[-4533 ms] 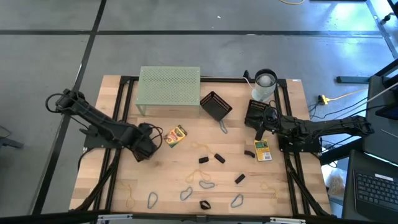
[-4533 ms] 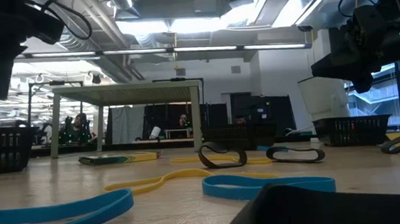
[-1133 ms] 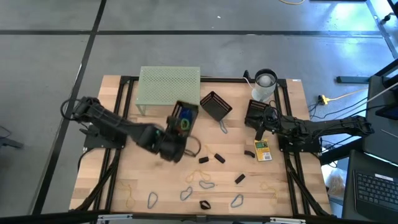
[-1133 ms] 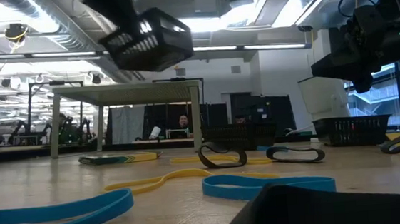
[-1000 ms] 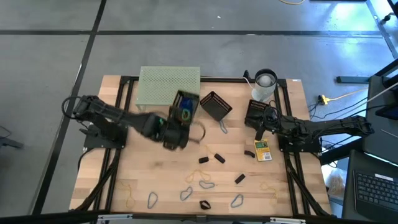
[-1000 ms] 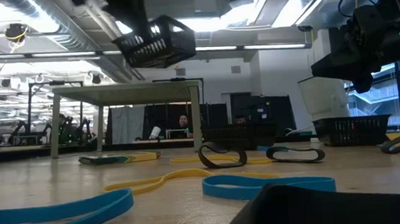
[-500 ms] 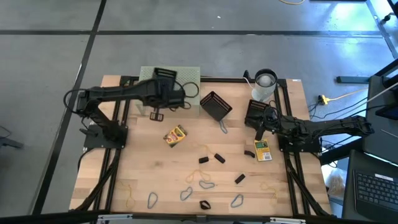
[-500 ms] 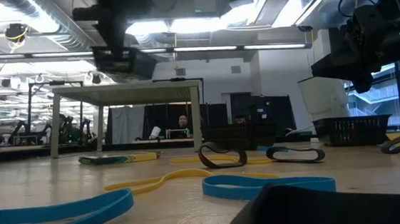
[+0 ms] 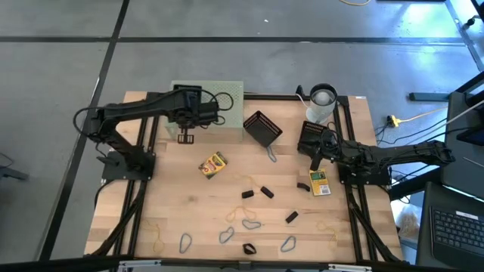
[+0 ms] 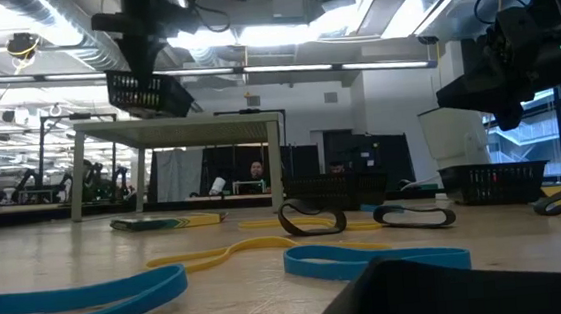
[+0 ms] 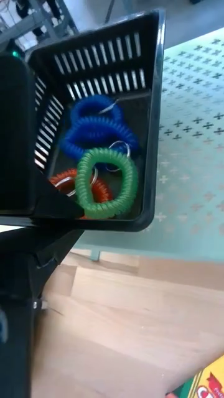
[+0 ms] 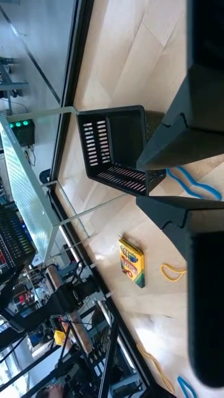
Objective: Pick & Place Office Desk Supplies
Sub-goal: Put the bottom black bin on the shelf
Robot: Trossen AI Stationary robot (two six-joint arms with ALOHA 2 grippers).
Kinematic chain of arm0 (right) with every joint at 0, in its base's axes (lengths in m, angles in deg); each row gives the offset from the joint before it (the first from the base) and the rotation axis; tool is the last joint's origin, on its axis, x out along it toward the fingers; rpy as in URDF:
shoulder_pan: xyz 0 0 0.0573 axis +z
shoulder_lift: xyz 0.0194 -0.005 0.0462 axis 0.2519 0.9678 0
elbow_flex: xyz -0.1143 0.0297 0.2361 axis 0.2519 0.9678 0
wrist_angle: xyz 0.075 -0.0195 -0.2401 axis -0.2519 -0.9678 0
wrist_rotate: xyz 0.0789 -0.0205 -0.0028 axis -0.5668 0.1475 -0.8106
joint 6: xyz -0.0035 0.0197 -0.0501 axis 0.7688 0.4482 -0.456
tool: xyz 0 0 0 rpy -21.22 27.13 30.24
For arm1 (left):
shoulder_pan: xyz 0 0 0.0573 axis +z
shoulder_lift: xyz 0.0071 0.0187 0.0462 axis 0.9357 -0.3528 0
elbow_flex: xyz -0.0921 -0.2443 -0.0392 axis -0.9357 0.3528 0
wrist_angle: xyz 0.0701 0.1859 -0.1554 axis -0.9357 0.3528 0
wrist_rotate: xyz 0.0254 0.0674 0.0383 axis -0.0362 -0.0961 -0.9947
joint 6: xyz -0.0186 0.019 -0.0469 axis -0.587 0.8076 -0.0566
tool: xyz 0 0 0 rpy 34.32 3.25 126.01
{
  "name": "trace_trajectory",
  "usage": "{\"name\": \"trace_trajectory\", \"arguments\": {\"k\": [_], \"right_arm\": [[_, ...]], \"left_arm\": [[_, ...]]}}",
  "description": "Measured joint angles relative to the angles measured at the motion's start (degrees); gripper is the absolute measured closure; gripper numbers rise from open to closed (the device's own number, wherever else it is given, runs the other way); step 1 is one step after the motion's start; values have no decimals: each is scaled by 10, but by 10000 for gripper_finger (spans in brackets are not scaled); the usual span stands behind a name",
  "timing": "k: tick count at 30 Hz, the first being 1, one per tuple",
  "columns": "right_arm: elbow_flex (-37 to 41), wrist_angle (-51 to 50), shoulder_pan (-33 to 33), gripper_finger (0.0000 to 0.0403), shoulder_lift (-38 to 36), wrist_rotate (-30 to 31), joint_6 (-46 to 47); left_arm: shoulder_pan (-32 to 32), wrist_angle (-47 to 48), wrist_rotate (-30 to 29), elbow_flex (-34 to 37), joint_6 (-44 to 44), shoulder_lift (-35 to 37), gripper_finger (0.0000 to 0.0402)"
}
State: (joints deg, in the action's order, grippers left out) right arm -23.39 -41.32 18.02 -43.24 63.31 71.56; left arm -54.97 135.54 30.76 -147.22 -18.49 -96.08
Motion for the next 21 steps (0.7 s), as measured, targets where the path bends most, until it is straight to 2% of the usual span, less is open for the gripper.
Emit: {"name": "trace_trajectory", "arguments": {"k": [5,11,21], "right_arm": [[0,0,0,320,0,0,0],[0,0,0,320,0,2,0],[0,0,0,320,0,2,0]], "left_arm": [[0,-37,-5,67,-26,67,397],[-6,-104,-6,123,-13,133,396],[-4,-100,-2,152,-5,145,394]]}}
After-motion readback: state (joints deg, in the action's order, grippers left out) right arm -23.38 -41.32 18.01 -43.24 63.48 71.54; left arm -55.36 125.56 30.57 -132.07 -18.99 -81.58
